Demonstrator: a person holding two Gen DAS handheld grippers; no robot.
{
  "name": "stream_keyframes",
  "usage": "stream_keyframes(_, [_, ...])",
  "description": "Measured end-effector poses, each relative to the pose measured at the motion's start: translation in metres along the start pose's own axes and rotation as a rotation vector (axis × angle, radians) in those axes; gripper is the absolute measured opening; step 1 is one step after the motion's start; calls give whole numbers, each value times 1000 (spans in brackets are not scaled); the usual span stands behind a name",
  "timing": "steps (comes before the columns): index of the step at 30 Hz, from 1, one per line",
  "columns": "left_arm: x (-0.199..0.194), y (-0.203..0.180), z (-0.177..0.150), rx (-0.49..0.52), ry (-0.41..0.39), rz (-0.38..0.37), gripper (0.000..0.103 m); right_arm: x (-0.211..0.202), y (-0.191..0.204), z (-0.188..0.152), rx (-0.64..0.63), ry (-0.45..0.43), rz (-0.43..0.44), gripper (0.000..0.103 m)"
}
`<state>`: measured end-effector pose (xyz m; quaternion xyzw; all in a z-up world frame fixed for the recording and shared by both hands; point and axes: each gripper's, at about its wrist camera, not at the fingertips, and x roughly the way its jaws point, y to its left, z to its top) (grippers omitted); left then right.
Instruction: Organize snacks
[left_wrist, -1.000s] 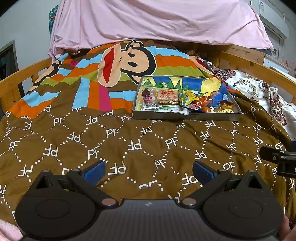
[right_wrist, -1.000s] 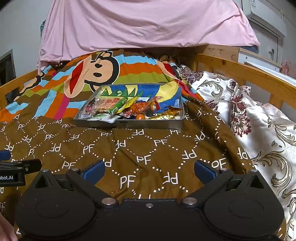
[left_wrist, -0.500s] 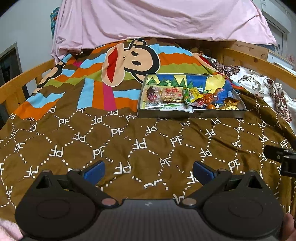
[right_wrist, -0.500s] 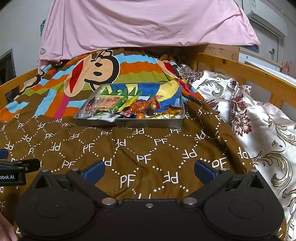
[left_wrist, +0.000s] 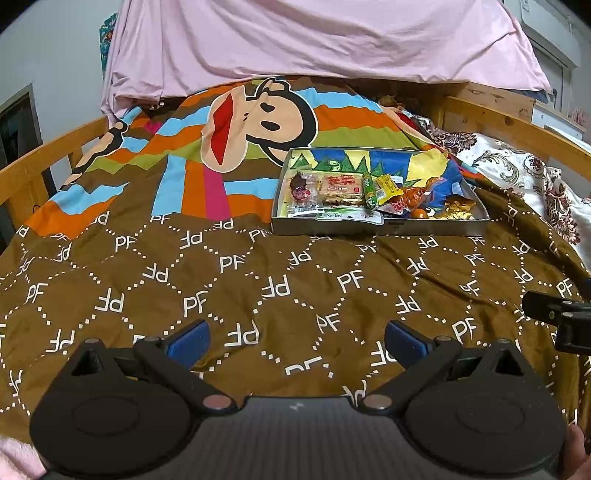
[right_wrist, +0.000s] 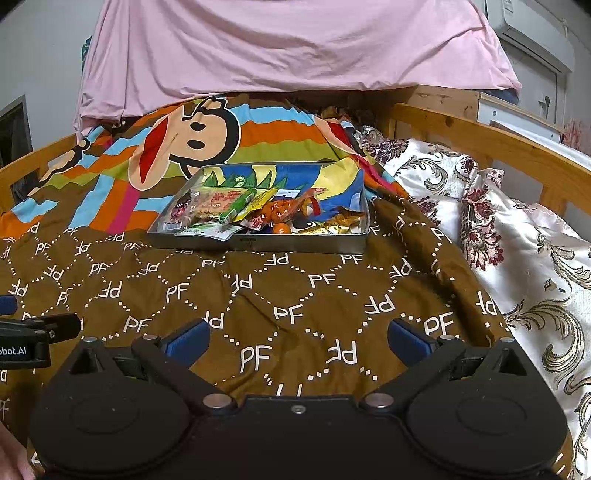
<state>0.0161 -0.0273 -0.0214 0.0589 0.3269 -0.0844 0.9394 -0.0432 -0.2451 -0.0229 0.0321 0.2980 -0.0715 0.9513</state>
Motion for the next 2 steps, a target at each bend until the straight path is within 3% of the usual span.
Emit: stream_keyframes(2, [0,0,1,1,4,1,102,0,1,-2,-2,3,1,102])
